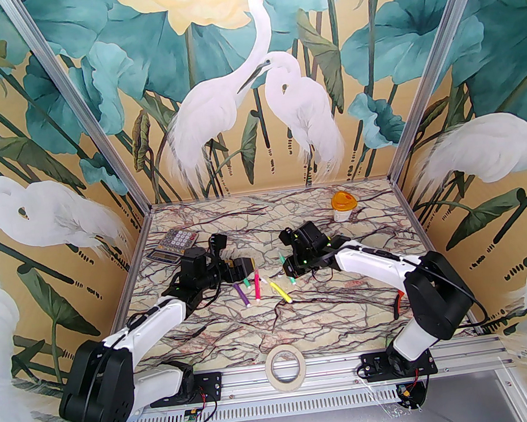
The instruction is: Open the pen caps
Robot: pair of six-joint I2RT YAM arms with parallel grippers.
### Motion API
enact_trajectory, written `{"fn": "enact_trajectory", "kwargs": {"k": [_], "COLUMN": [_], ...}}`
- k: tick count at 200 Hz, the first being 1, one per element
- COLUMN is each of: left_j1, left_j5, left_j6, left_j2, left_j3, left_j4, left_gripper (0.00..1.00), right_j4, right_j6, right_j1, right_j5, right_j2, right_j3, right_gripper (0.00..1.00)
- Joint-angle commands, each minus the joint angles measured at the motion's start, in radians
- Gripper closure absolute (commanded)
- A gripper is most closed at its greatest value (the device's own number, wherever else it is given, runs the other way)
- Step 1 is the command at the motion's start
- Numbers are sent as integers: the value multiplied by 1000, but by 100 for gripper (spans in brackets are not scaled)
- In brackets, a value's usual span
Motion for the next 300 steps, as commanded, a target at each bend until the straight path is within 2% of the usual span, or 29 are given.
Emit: {"fn": "enact_trajectory", "kwargs": {"k": [1, 100, 162, 300], "left_j1": [-15, -86, -107, -117], "left_j5": [98, 140, 185, 203], "left_j6": [-77, -136, -147, -154], "left_j2": [26, 122, 161, 170], "left_j3": [28, 108, 139, 156], "left_j4": [130, 192, 190, 183], "left_gripper": [9, 18, 31, 62], "right_j4": [72, 108, 120, 119], "right_j6": [-26, -101, -116, -126], "right_j1": [-1, 34, 50, 64], "right_j5": [-61, -125, -128, -123], "right_j2": [-52, -107, -133, -145], "right_j3": [-24, -40, -43, -55], "right_gripper": [100, 100, 100, 100]}}
